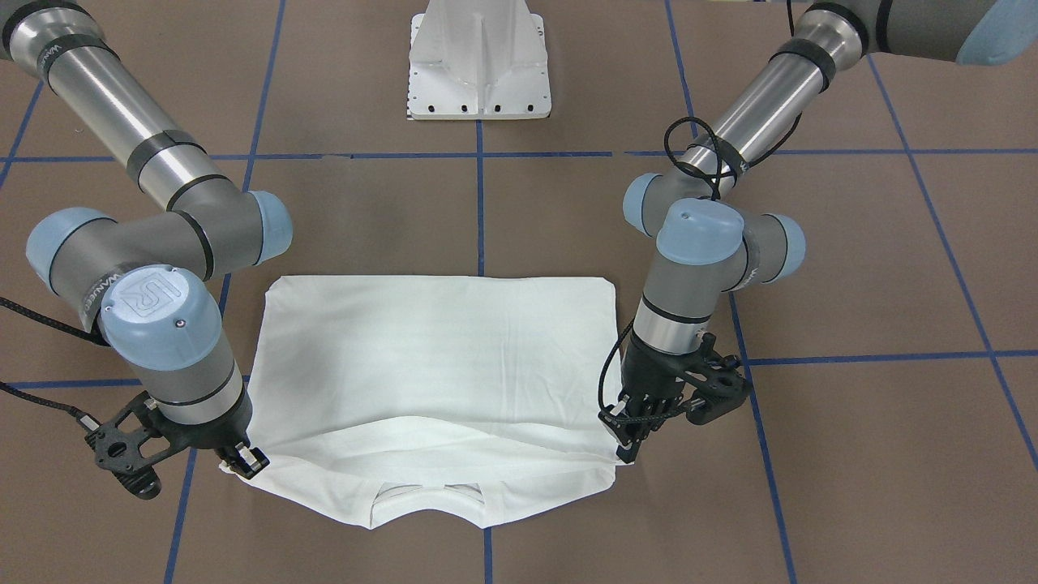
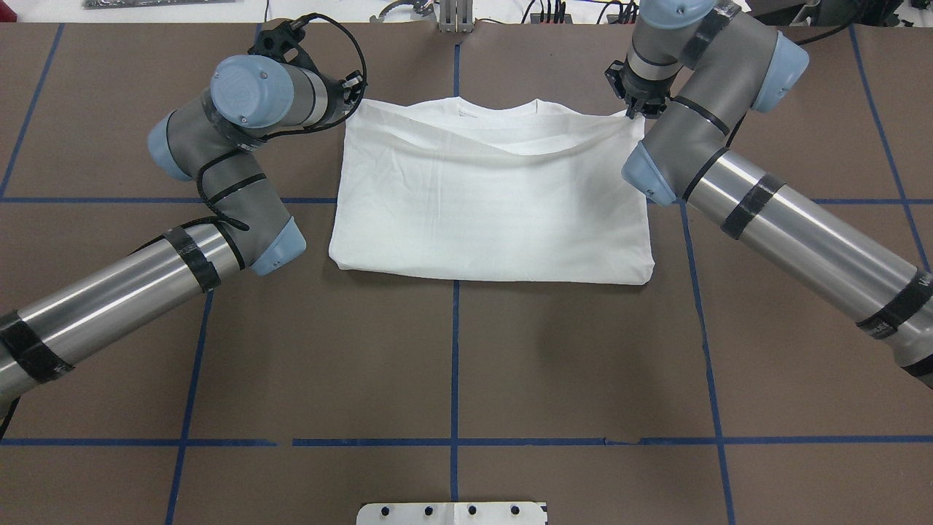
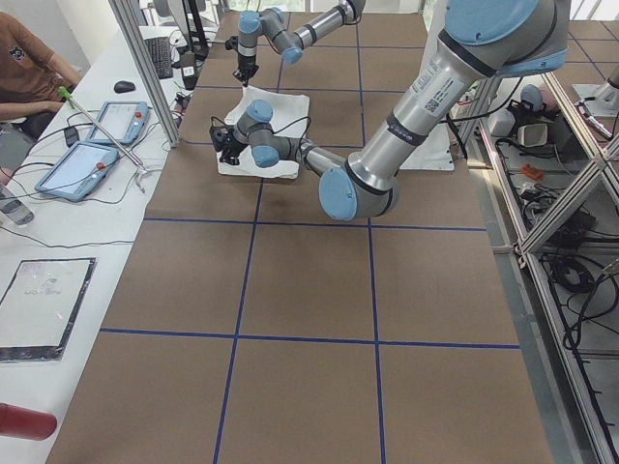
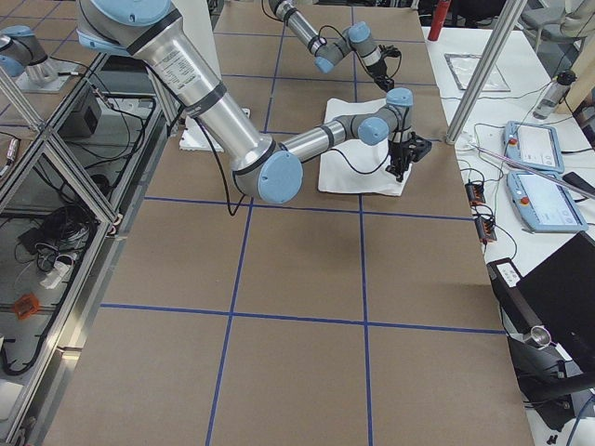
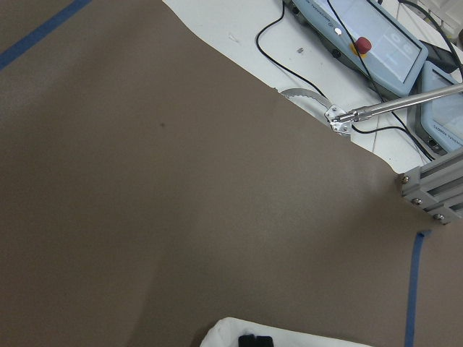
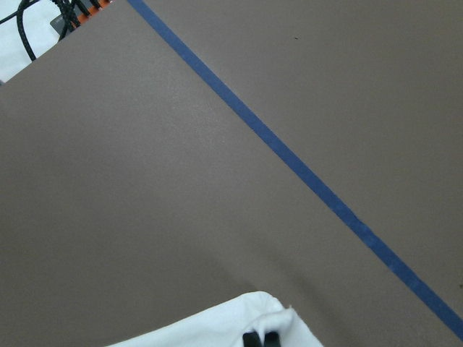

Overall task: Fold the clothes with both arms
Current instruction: 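Lay the hem over the collar edge and open both grippers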

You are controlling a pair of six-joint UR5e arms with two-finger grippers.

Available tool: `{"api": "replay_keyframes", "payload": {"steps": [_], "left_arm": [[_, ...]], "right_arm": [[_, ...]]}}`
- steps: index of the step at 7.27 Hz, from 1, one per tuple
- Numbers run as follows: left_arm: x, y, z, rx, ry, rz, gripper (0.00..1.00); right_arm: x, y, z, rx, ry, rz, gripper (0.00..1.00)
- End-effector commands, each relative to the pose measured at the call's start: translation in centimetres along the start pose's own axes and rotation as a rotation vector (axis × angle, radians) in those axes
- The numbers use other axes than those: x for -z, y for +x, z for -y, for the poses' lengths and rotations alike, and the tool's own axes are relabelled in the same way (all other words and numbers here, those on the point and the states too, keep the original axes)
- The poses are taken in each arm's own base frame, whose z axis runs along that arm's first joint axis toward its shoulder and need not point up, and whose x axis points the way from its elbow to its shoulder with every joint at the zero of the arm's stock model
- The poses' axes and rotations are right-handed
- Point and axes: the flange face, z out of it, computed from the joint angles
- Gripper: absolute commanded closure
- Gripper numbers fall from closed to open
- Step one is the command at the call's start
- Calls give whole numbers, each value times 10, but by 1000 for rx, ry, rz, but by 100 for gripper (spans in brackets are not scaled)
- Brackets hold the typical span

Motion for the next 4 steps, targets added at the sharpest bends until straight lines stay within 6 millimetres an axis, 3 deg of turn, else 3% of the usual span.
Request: {"api": "replay_keyframes", "payload": {"steps": [1, 2, 3, 4], "left_arm": [[-2, -4, 2, -35, 1, 1, 67], [-3, -15, 6, -73, 6, 7, 54], [-1, -27, 17, -101, 16, -10, 54], [0, -40, 22, -115, 17, -18, 54]], "right_arm": [[-10, 3, -1, 4, -1, -11, 50], [-6, 1, 1, 17, -1, -2, 27], [7, 1, 13, 8, -9, 16, 0], [25, 15, 5, 8, -69, 54, 0]]}}
